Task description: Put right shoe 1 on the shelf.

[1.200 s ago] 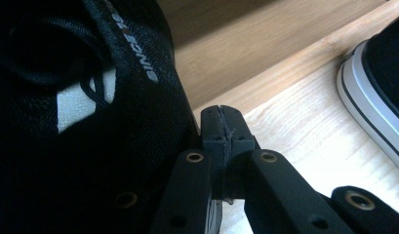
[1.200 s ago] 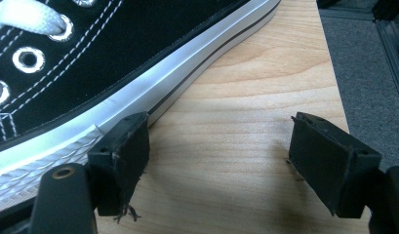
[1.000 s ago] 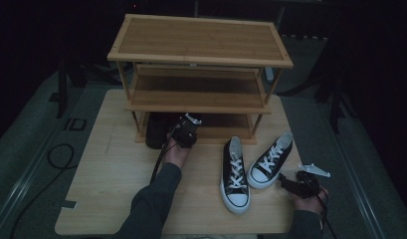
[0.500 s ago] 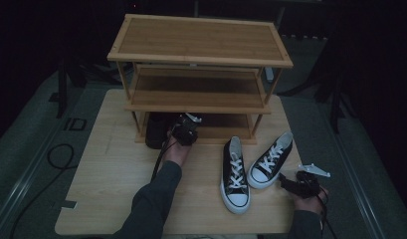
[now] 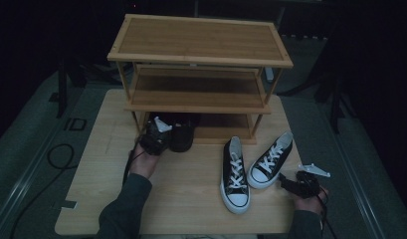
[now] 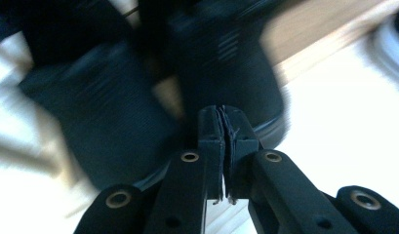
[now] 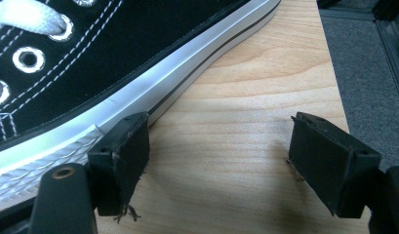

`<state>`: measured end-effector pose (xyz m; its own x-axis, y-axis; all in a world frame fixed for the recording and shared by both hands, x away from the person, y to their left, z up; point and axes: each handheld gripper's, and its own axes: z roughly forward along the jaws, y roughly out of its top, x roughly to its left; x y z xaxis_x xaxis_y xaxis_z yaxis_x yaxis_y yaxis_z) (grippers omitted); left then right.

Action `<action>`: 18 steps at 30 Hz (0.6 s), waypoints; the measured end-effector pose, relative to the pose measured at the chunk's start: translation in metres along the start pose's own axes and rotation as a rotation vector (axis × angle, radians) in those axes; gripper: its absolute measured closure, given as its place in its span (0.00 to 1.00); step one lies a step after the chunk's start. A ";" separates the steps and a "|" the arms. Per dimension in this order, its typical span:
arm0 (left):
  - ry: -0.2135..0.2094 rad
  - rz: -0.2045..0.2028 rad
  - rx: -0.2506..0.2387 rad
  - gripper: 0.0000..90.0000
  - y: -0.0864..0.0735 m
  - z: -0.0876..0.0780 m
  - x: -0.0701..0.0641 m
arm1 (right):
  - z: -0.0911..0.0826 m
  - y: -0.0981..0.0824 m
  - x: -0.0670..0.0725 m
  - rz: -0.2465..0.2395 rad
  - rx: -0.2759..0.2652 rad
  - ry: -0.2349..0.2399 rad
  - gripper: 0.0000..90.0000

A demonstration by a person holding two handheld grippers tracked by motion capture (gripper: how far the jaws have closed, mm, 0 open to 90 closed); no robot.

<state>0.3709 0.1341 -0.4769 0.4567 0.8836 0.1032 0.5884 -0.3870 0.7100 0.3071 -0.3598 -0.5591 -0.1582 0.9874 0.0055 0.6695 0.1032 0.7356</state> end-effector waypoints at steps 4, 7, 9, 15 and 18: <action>0.051 -0.073 0.008 0.98 -0.020 -0.006 0.027 | 0.000 0.000 0.000 0.000 0.000 0.000 0.25; 0.072 -0.104 0.022 0.98 -0.028 -0.004 0.038 | 0.000 0.000 0.000 0.000 0.000 0.000 0.25; 0.074 -0.150 0.052 0.99 -0.037 0.006 0.052 | 0.000 0.000 0.000 0.000 0.000 0.000 0.25; 0.042 -0.184 0.056 1.00 -0.042 0.016 0.057 | 0.000 0.000 0.000 0.000 0.000 0.000 0.25; 0.045 -0.181 0.058 1.00 -0.042 0.016 0.056 | 0.000 0.000 0.000 0.000 0.000 0.000 0.25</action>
<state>0.3825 0.1954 -0.5119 0.3106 0.9505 0.0092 0.6962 -0.2341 0.6786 0.3071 -0.3598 -0.5591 -0.1580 0.9874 0.0056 0.6695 0.1030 0.7356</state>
